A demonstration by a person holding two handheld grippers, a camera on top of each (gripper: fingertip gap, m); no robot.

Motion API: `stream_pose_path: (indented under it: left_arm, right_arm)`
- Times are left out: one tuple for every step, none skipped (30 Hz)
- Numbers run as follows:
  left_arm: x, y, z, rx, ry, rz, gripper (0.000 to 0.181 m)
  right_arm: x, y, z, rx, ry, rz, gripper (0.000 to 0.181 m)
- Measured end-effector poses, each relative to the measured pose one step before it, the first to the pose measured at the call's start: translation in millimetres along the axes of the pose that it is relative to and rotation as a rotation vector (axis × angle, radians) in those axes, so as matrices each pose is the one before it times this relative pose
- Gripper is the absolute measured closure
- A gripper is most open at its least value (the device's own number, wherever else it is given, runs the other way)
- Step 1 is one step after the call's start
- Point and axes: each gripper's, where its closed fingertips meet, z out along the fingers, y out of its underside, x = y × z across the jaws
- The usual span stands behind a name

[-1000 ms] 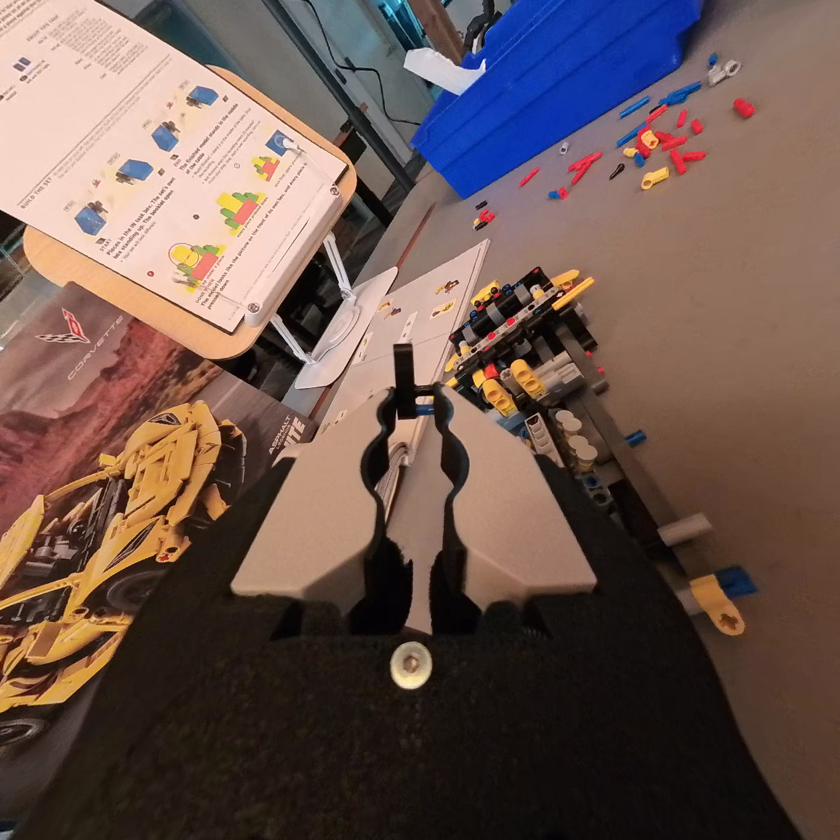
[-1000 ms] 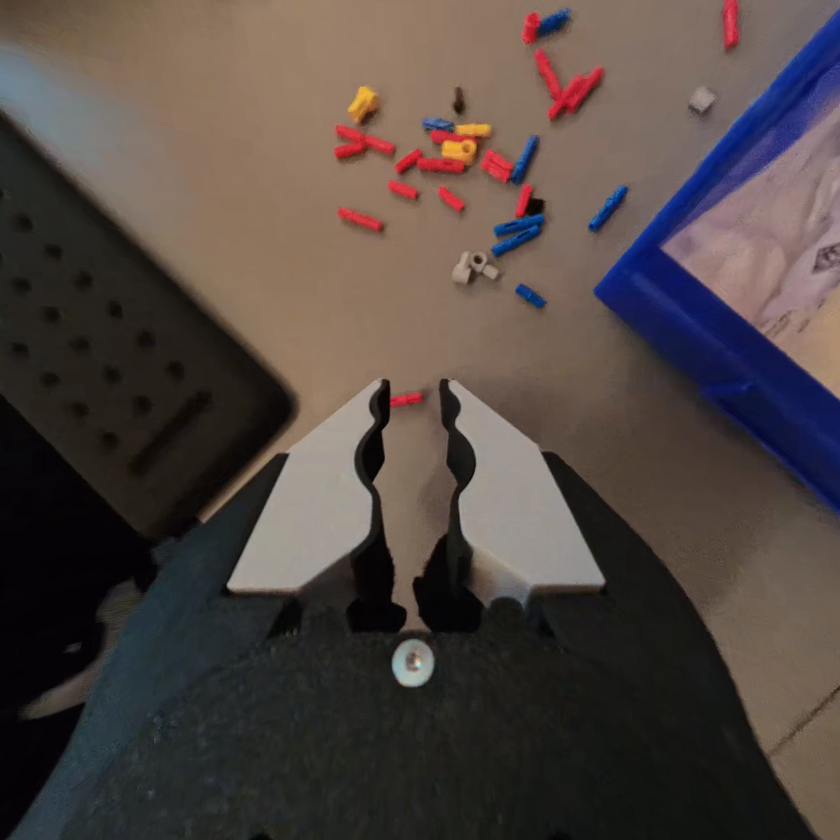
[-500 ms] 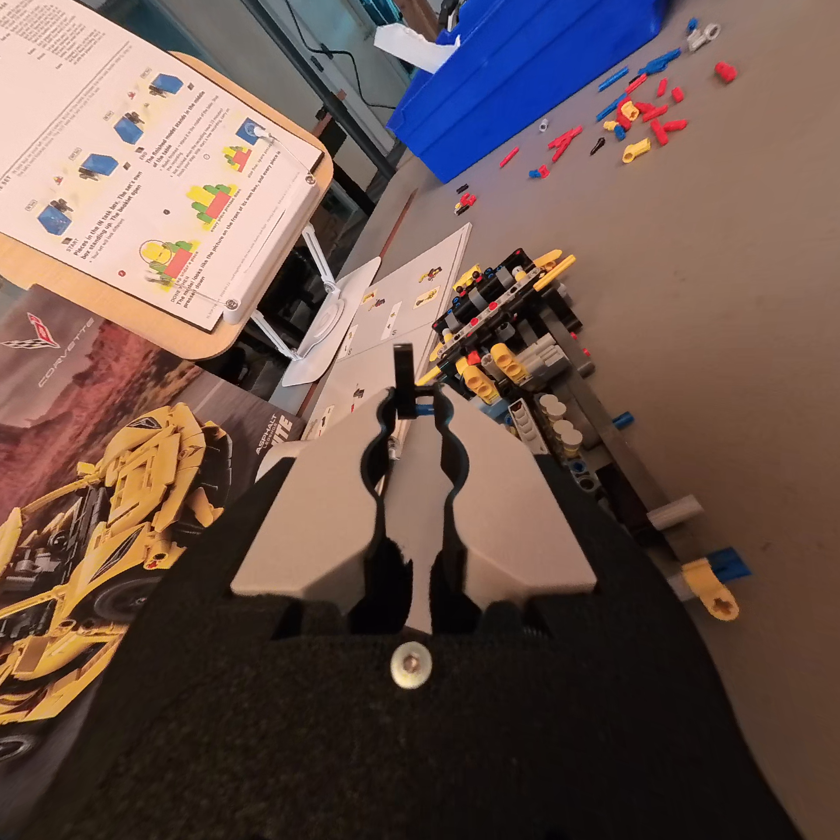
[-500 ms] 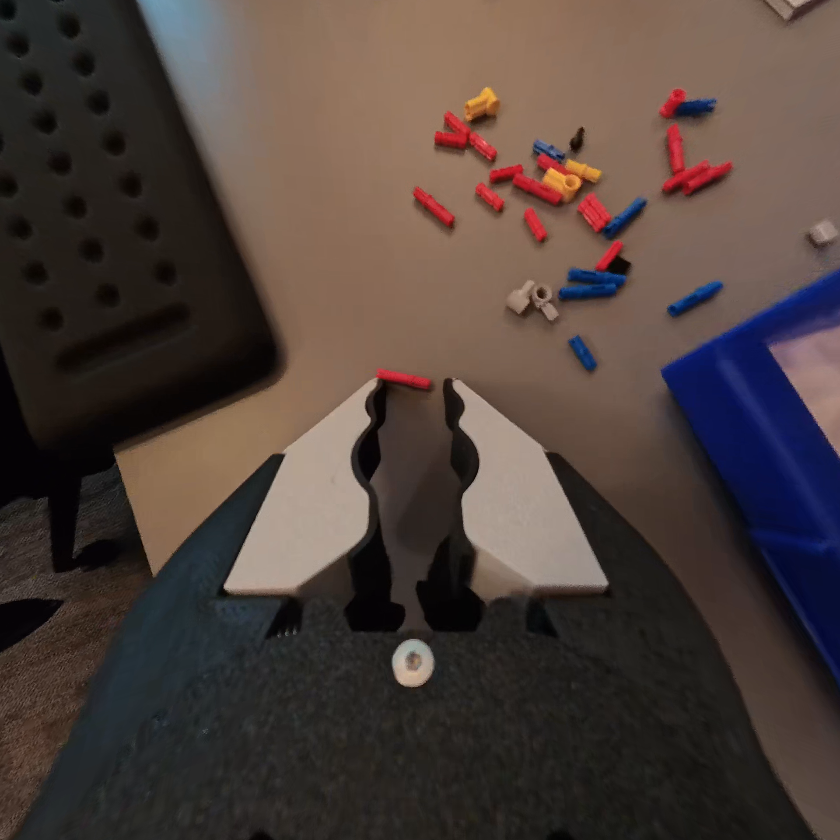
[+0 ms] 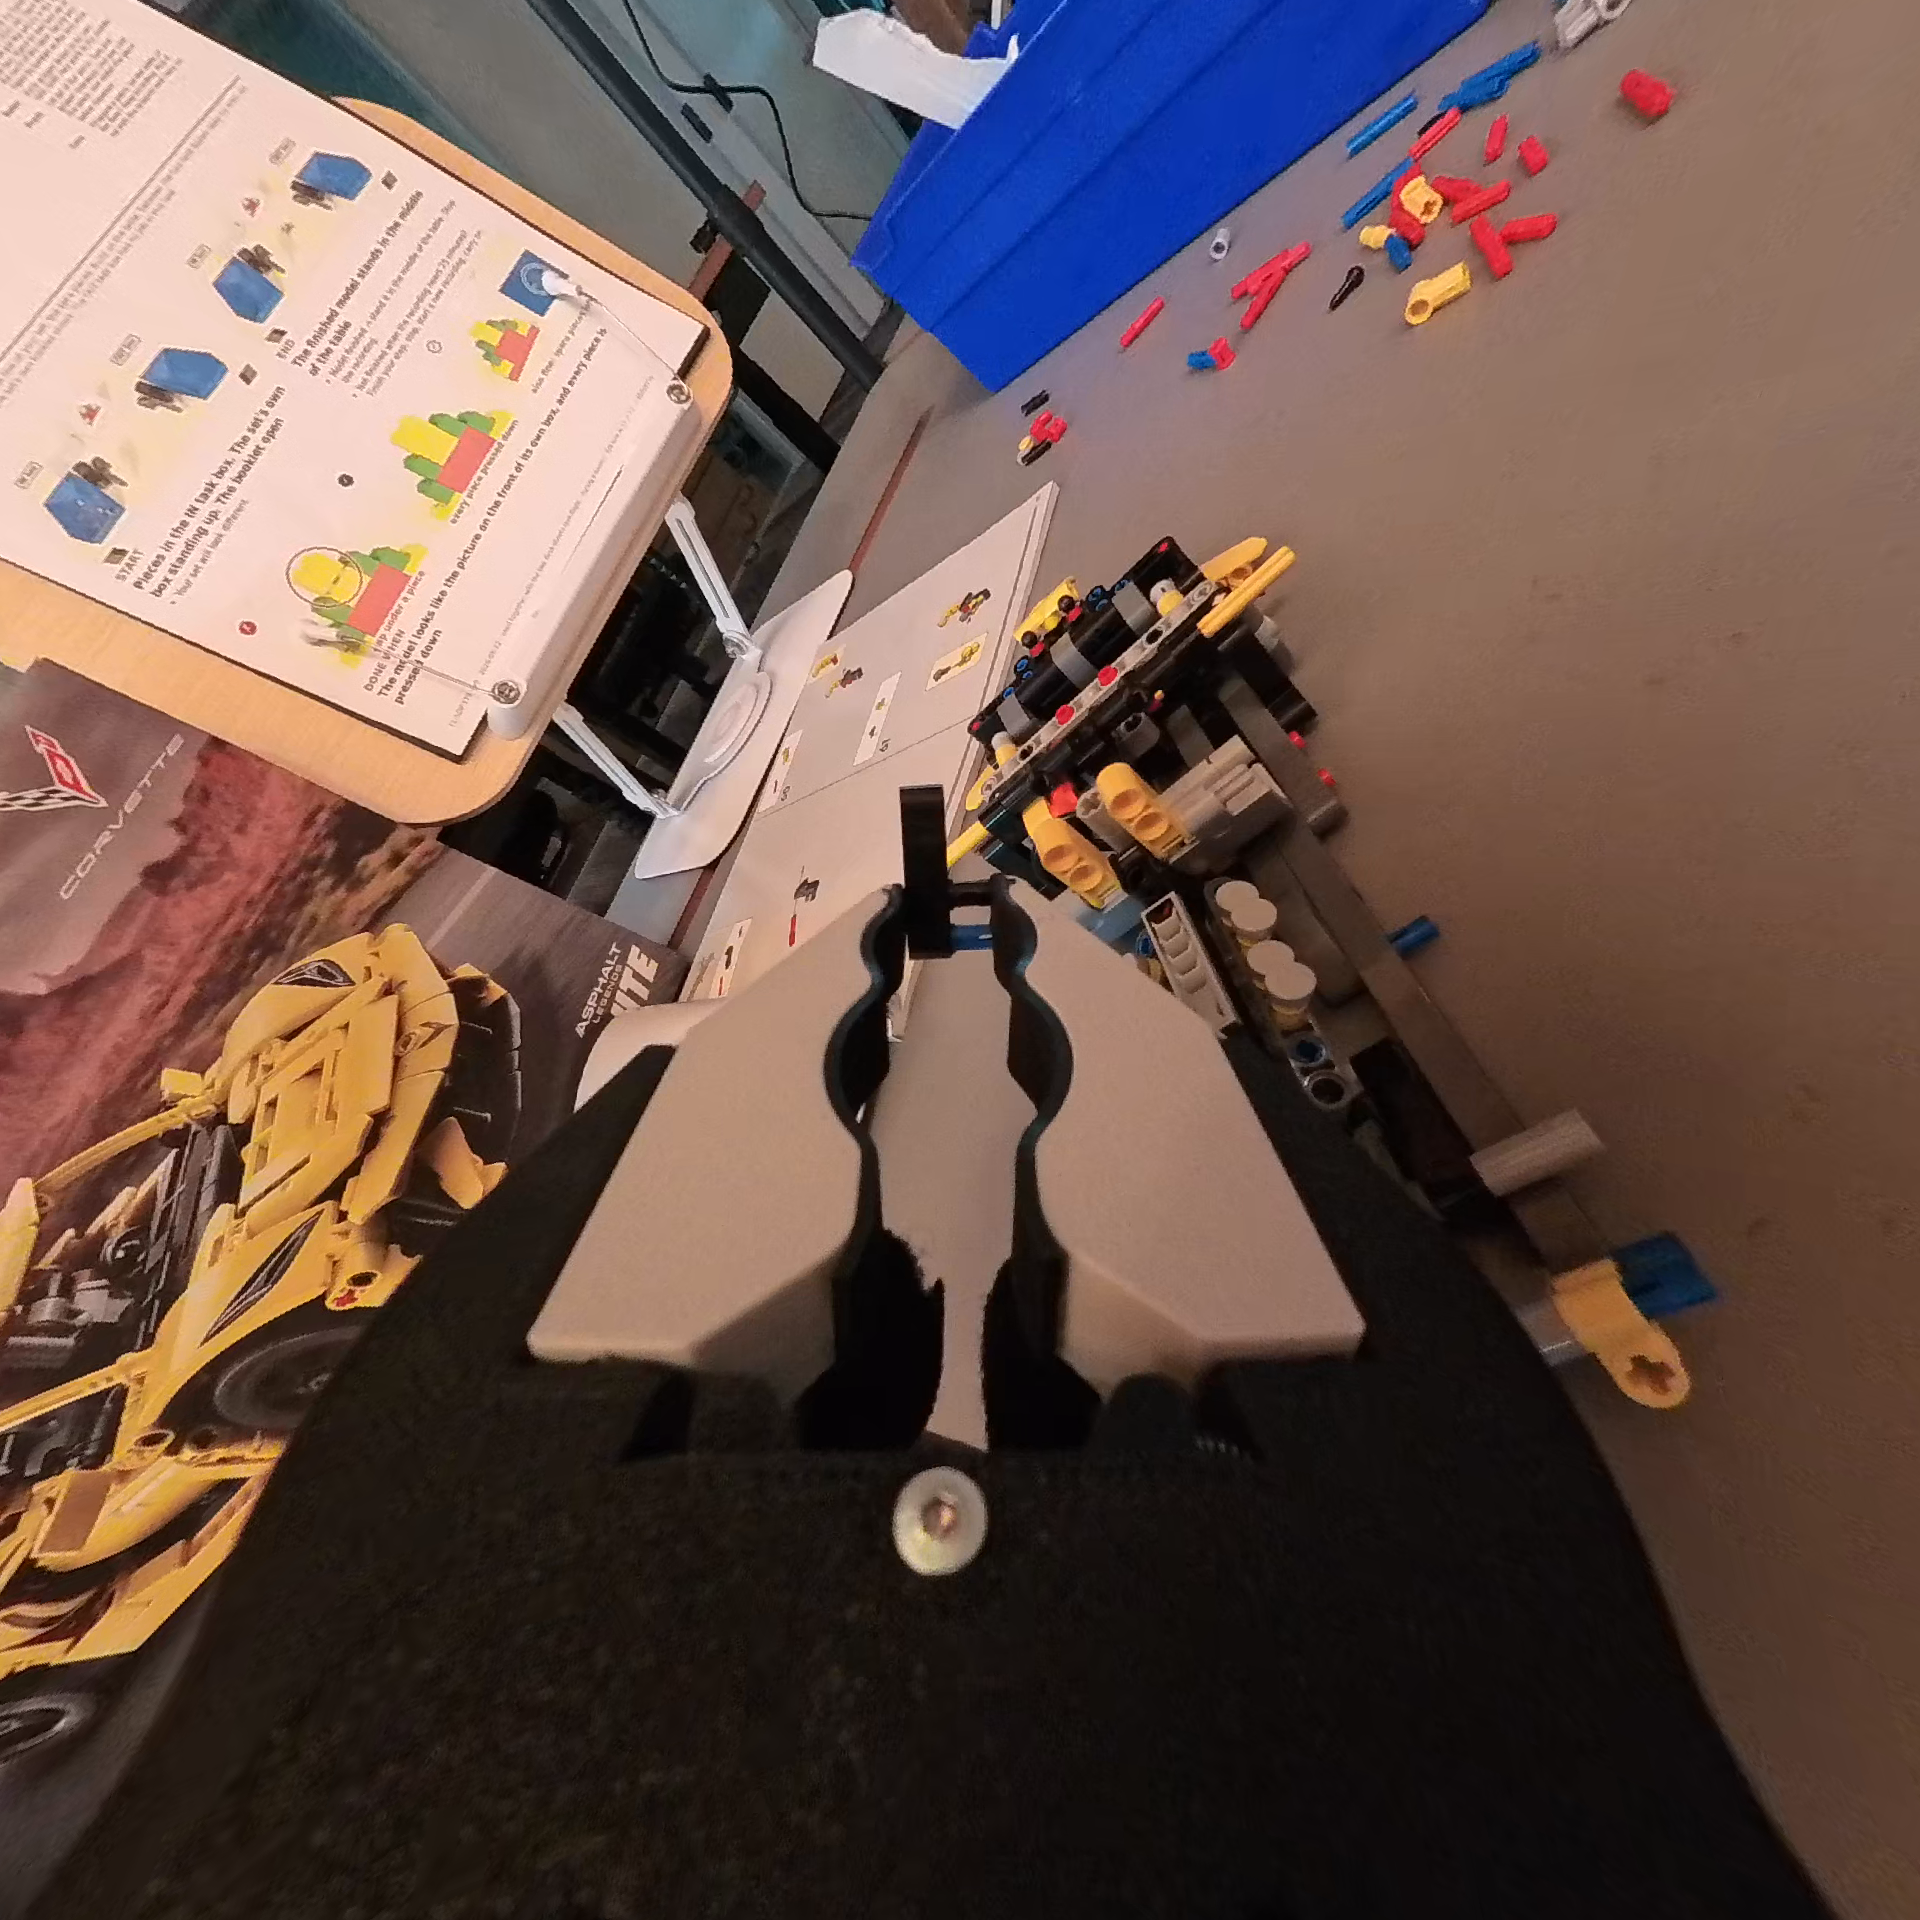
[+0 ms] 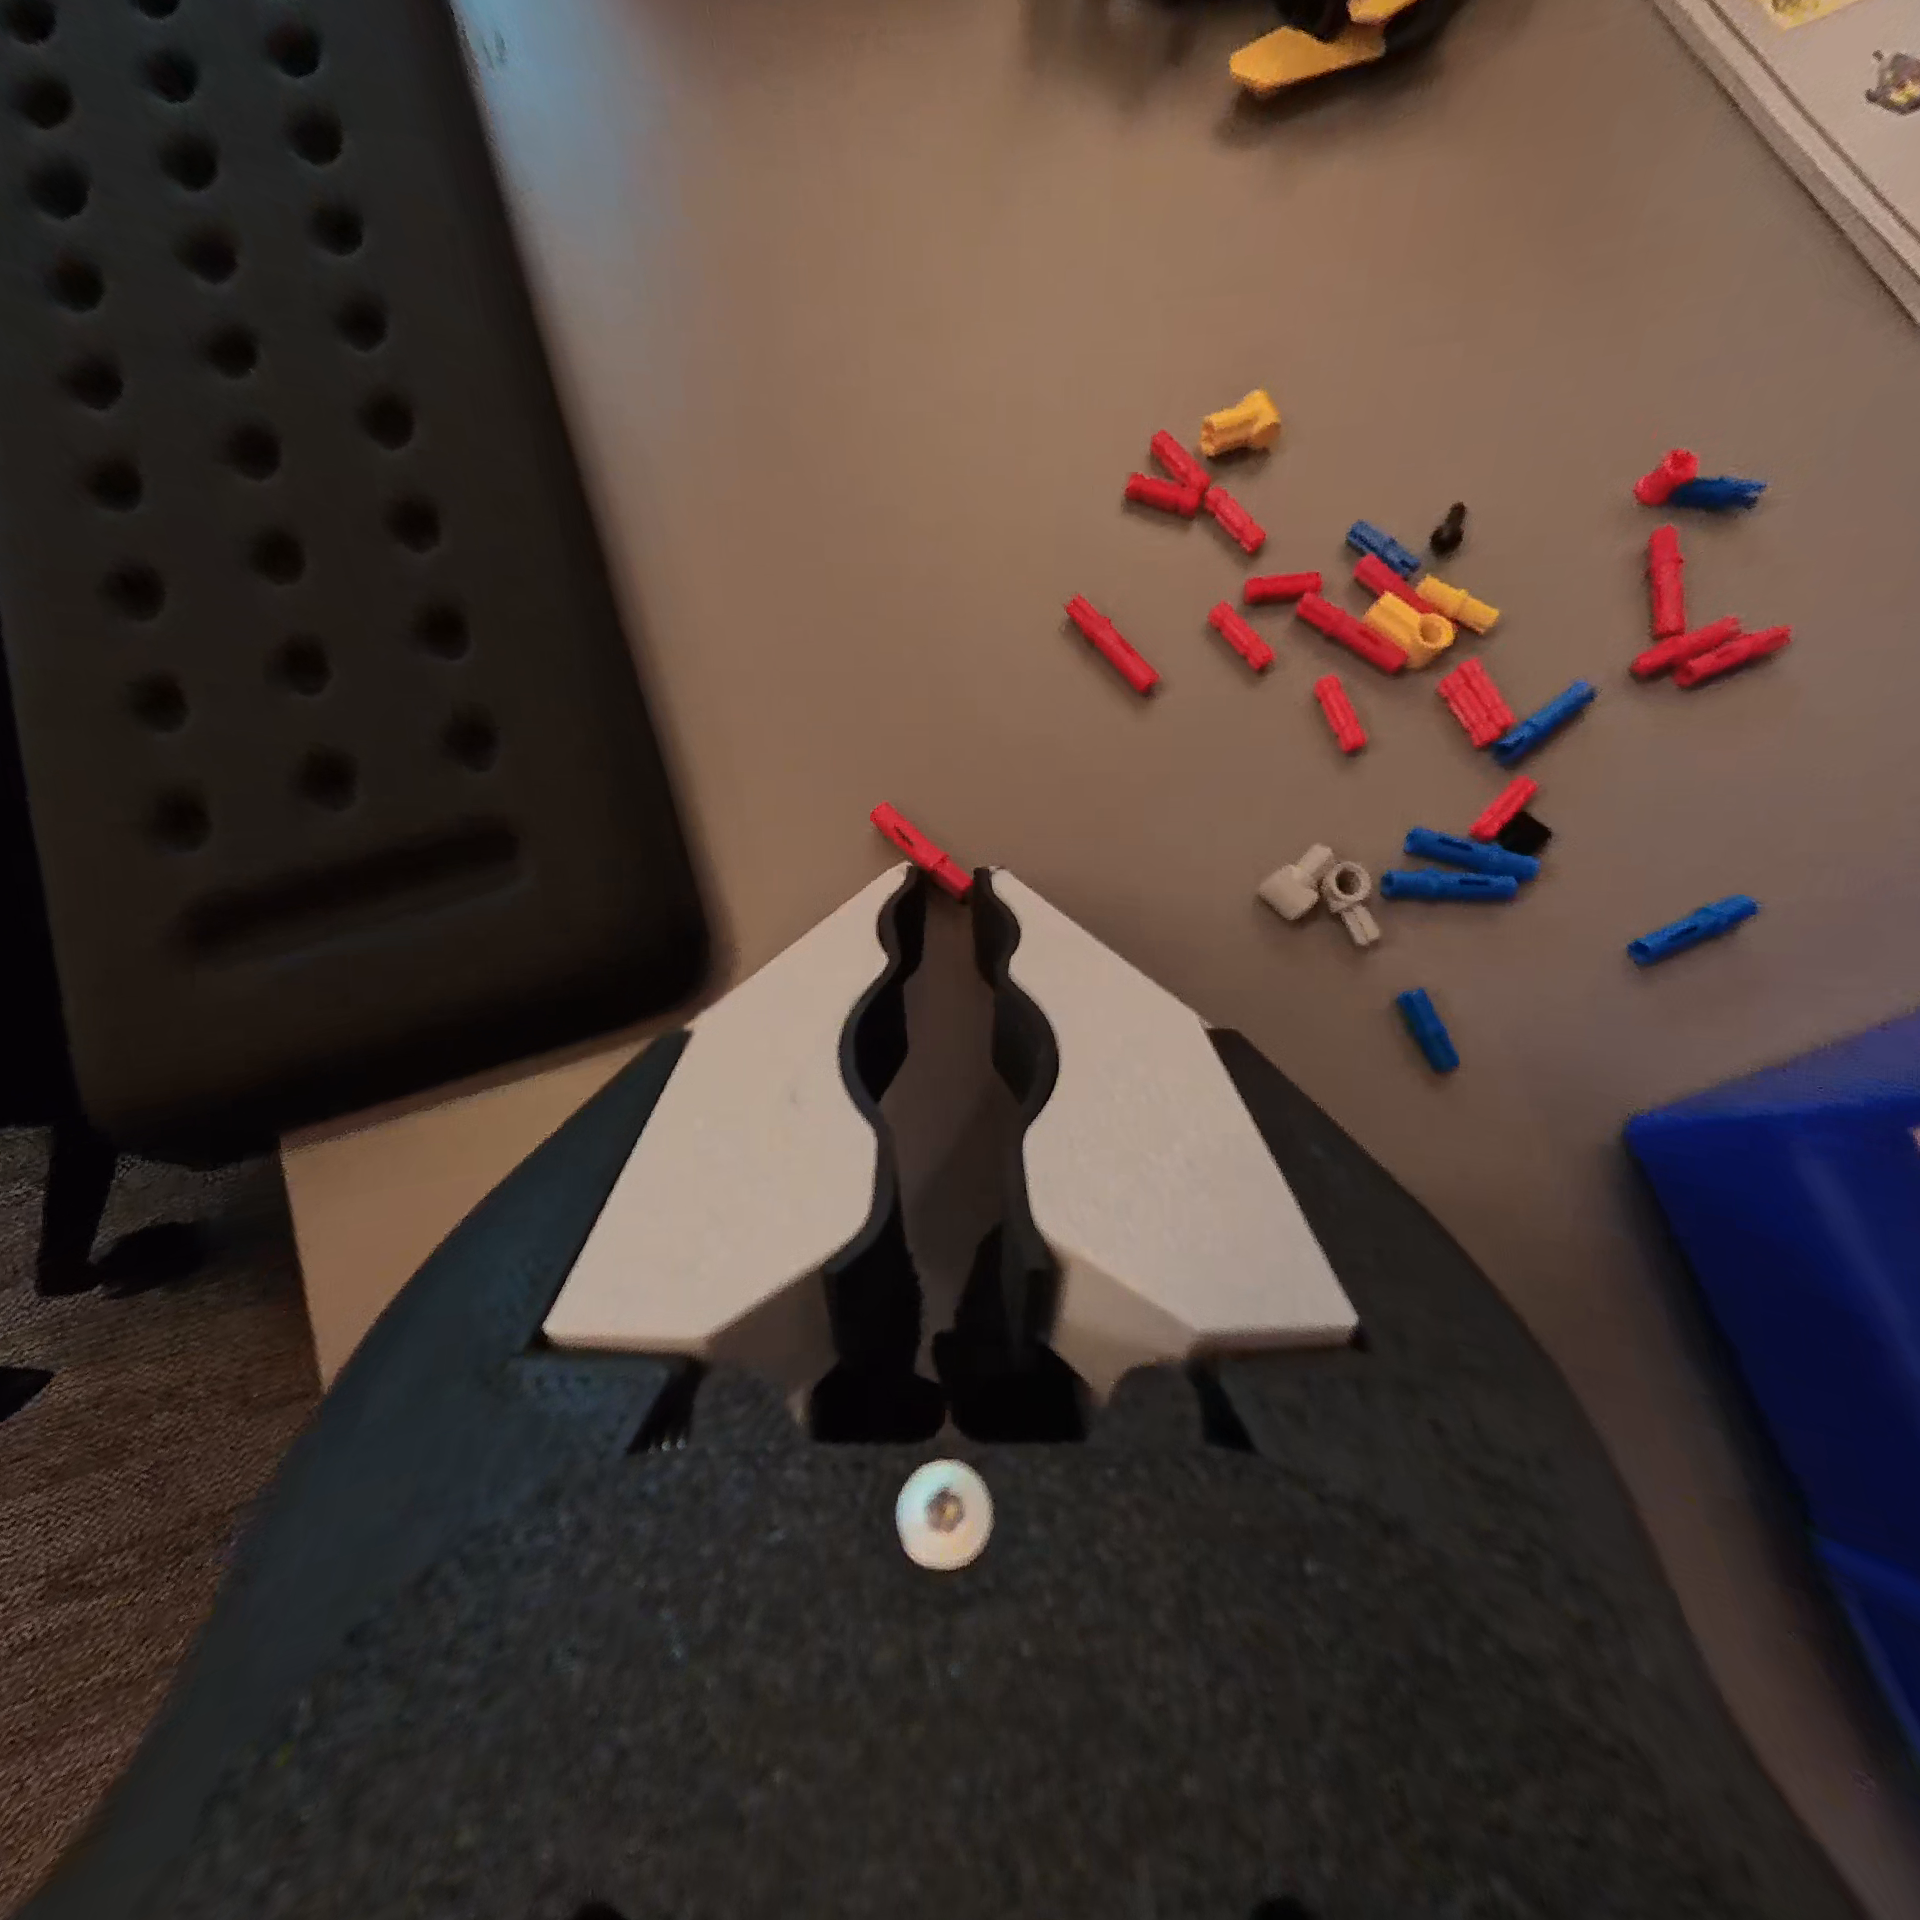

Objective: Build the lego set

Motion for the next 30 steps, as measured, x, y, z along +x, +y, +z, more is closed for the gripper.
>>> stream_pose_path:
  left_arm:
    - [-0.26, -0.19, -0.20, 0.0011, -0.0004, -0.0014, 0.164]
    - [-0.24, -0.19, -0.15, 0.0010, 0.0004, -0.0023, 0.164]
    - [-0.32, -0.30, -0.15, 0.0019, -0.0009, -0.0014, 0.164]
    - [-0.12, -0.37, -0.14, 0.0019, 0.0000, -0.0015, 0.164]
    - [-0.04, -0.21, -0.23, 0.0007, 0.0005, -0.0016, 0.164]
    - [-0.30, -0.23, -0.15, 0.0014, -0.0010, 0.0000, 0.164]
    - [-0.19, -0.33, -0.16, 0.0010, -0.0011, 0.0003, 0.164]
    - [-0.01, -0.04, -0.04, -0.0002, 0.0004, -0.0001, 0.164]
    - [0.08, 0.20, -0.04, -0.0010, 0.0003, 0.0003, 0.164]
    - [-0.07, 0.11, 0.03, -0.0004, -0.0013, 0.0013, 0.164]
    - [-0.13, 0.18, 0.09, -0.0004, -0.0006, 0.0003, 0.164]
    - [0.04, 0.39, 0.10, -0.0014, 0.0008, -0.0006, 0.164]
    - [-0.02, 0.28, 0.04, -0.0011, 0.0002, 0.0004, 0.164]
    - [0.02, 0.15, -0.02, -0.0006, 0.0002, 0.0012, 0.164]
    - [0.26, 0.12, 0.09, -0.0005, 0.0017, 0.0003, 0.164]
    - [0.41, 0.04, 0.19, -0.0005, 0.0022, -0.0001, 0.164]
    - [0.14, -0.01, 0.07, 0.0000, -0.0003, 0.0012, 0.164]
    - [0.06, 0.09, 0.07, 0.0003, 0.0000, 0.0011, 0.164]
    - [0.30, 0.39, 0.13, -0.0015, 0.0018, -0.0005, 0.164]
    - [-0.10, 0.44, 0.17, -0.0019, 0.0003, 0.0000, 0.164]
    - [-0.44, -0.17, -0.28, 0.0010, -0.0018, 0.0007, 0.164]
    - [-0.36, -0.45, -0.23, 0.0026, -0.0009, -0.0016, 0.164]
    - [-0.17, -0.29, -0.15, 0.0013, 0.0012, -0.0027, 0.164]
    - [-0.04, -0.05, 0.05, -0.0002, 0.0004, 0.0001, 0.164]
    - [0.16, -0.14, 0.10, 0.0004, -0.0003, 0.0019, 0.164]
    - [0.56, -0.25, 0.13, 0.0007, 0.0012, 0.0002, 0.164]
    - [0.82, -0.41, 0.12, 0.0009, 0.0025, -0.0009, 0.164]
    - [0.88, -0.82, 0.00, 0.0025, 0.0029, -0.0013, 0.164]
    - [0.84, -1.60, -0.27, 0.0065, 0.0023, -0.0020, 0.164]
    - [0.90, -3.27, -0.86, 0.0148, 0.0035, -0.0039, 0.164]
  right_arm:
    - [-3.08, -1.74, 1.56, 0.0041, -0.0042, -0.0002, 0.173]
    - [-3.24, -1.59, 1.44, 0.0001, -0.0065, 0.0019, 0.173]
    - [-3.16, -1.25, 1.02, -0.0026, -0.0048, 0.0018, 0.172]
    - [-1.77, -0.99, 0.91, -0.0047, 0.0023, -0.0050, 0.171]
    - [-2.27, -1.11, 0.88, -0.0031, -0.0008, -0.0053, 0.171]
    - [-1.95, -1.16, 0.84, 0.0004, -0.0002, -0.0091, 0.171]
    - [-1.28, -1.42, 0.99, 0.0037, 0.0018, -0.0146, 0.171]
    - [0.30, -1.40, 0.96, 0.0051, 0.0089, -0.0217, 0.168]
    - [0.81, -2.10, 0.67, 0.0085, 0.0100, -0.0231, 0.166]
    - [-0.22, -2.63, 0.18, 0.0135, 0.0016, -0.0169, 0.166]
    - [-0.51, -1.52, 0.51, 0.0075, -0.0040, -0.0060, 0.166]
    - [-0.34, 1.00, 1.31, -0.0105, -0.0099, 0.0024, 0.166]
    - [-1.02, 0.64, 1.58, -0.0102, -0.0143, 0.0022, 0.166]
    - [-0.76, -1.92, 1.10, 0.0042, -0.0103, 0.0015, 0.166]
    - [-0.68, -1.02, 1.55, -0.0018, -0.0093, -0.0035, 0.166]
    - [-0.68, -1.33, 1.66, -0.0005, -0.0099, 0.0016, 0.167]
    - [-1.55, -1.11, 1.50, -0.0010, -0.0171, 0.0097, 0.170]
    - [-1.39, -0.67, 0.97, -0.0021, -0.0173, 0.0114, 0.173]
    - [0.15, 0.15, -0.11, -0.0066, -0.0066, 0.0018, 0.173]
    - [0.73, 0.66, -0.54, -0.0058, 0.0016, -0.0021, 0.174]
    - [0.65, 0.66, -0.57, -0.0008, 0.0054, -0.0002, 0.174]
    - [0.23, 0.55, -0.54, 0.0052, 0.0033, 0.0065, 0.174]
    - [0.03, 0.49, -0.55, 0.0082, 0.0021, 0.0087, 0.173]
    - [-0.01, 0.13, -0.21, 0.0119, 0.0031, 0.0075, 0.173]
    - [0.11, -0.02, -0.11, 0.0122, 0.0061, 0.0082, 0.173]
    - [0.18, -0.08, 0.16, 0.0088, 0.0076, 0.0035, 0.173]
    - [0.15, -0.32, 0.28, 0.0063, 0.0075, -0.0010, 0.174]
    - [-0.33, -0.78, 0.92, 0.0035, 0.0076, -0.0041, 0.175]
    - [-1.02, -1.24, 1.34, 0.0041, 0.0057, -0.0003, 0.175]
    - [-1.14, -1.13, 1.33, -0.0032, 0.0072, -0.0010, 0.176]
